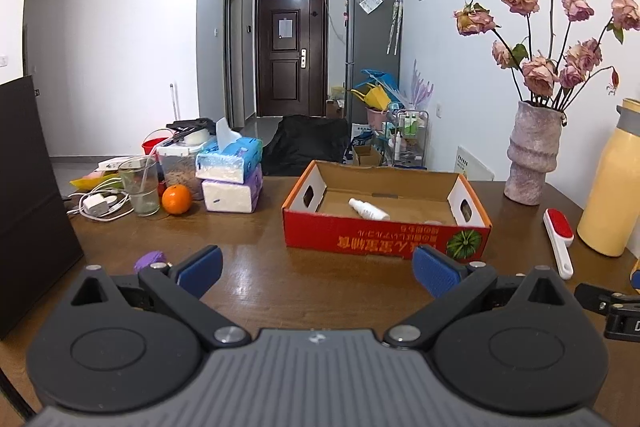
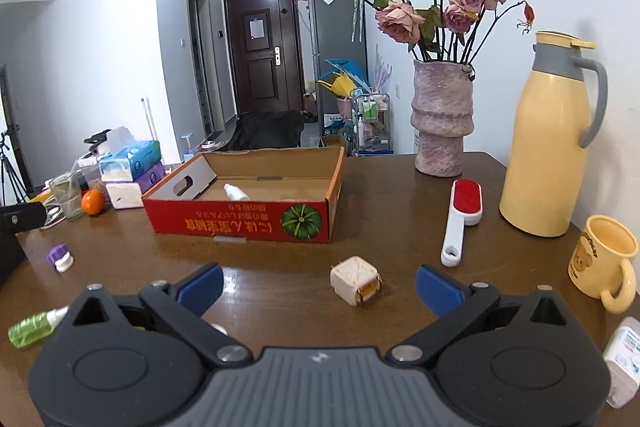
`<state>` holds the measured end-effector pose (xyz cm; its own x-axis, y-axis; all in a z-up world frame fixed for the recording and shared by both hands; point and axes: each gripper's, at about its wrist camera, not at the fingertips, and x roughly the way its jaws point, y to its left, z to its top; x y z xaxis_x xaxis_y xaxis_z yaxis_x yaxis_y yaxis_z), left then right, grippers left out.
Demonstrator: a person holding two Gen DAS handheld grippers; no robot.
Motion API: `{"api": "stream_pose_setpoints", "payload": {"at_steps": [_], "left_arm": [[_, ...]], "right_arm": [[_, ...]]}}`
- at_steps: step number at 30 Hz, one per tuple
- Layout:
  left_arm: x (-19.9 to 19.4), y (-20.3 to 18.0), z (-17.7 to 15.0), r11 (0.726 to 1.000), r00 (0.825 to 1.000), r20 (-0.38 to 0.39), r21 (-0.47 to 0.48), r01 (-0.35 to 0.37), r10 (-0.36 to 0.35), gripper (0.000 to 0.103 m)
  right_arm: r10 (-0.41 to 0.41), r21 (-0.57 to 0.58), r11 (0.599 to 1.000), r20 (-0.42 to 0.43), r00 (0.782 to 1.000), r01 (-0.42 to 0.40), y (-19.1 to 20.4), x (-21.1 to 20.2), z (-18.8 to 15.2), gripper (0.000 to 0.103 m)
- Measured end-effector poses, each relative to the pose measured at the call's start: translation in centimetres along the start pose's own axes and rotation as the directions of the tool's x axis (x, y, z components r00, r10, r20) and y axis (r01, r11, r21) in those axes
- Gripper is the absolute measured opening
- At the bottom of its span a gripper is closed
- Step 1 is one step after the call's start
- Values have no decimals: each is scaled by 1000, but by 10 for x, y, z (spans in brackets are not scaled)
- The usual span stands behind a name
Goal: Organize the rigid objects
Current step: 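Withdraw both tools from the box back over the table, then lower the right gripper onto the blue bottle cap and close it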
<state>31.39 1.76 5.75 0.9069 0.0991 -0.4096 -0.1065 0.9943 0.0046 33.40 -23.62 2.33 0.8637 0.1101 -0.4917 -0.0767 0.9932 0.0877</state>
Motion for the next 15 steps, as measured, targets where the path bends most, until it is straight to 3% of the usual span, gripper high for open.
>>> {"api": "stream_pose_setpoints", "payload": {"at_steps": [15], "left_arm": [[-34, 23, -68, 999, 999, -7, 14, -47, 47, 103]], "right_arm": [[40, -62, 997, 1, 999, -39, 10, -39, -64, 103]]}}
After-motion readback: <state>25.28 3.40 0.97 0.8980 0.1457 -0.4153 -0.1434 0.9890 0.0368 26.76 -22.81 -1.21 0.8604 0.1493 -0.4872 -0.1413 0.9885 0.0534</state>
